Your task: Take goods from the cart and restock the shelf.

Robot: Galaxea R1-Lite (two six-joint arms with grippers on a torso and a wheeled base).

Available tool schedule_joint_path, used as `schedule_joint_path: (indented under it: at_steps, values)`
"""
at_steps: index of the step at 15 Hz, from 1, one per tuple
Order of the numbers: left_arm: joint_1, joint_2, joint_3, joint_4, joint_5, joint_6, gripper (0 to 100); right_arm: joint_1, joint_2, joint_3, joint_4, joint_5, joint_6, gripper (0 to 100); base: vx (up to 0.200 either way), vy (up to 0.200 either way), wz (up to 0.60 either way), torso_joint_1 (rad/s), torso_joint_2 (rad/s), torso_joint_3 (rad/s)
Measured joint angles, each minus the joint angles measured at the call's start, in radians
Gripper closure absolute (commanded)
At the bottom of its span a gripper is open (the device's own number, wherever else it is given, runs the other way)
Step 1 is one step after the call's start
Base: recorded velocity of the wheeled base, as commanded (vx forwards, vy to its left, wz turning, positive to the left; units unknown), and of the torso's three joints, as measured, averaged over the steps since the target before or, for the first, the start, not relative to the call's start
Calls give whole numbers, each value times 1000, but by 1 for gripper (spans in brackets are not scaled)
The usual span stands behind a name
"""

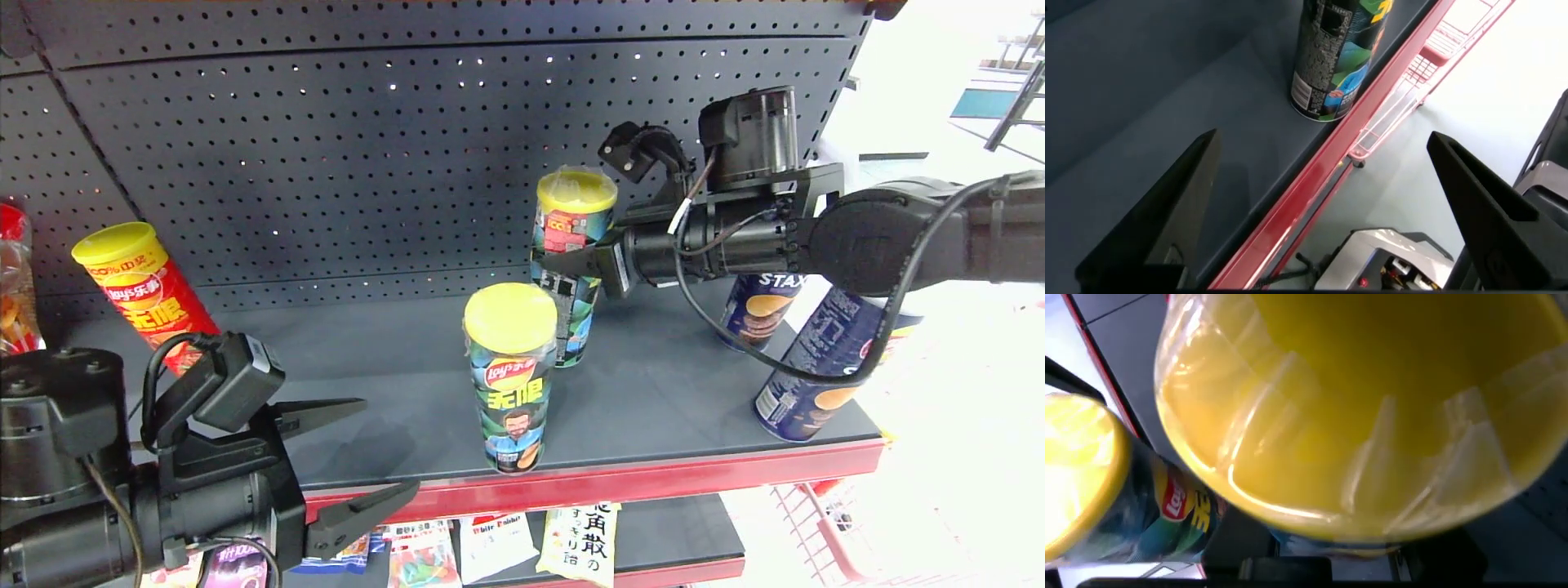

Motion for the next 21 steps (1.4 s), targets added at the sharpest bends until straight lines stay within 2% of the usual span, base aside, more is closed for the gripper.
schedule_joint_path:
  at_steps: [16, 21]
  values:
    - [7, 2, 5, 5, 0, -4, 0, 17, 157, -140, 0, 0, -7, 100, 0, 0, 0, 0, 0, 0]
    - [8, 3, 6, 5, 0, -24, 0, 17, 175, -142, -1, 1, -6, 100, 0, 0, 0, 0, 0, 0]
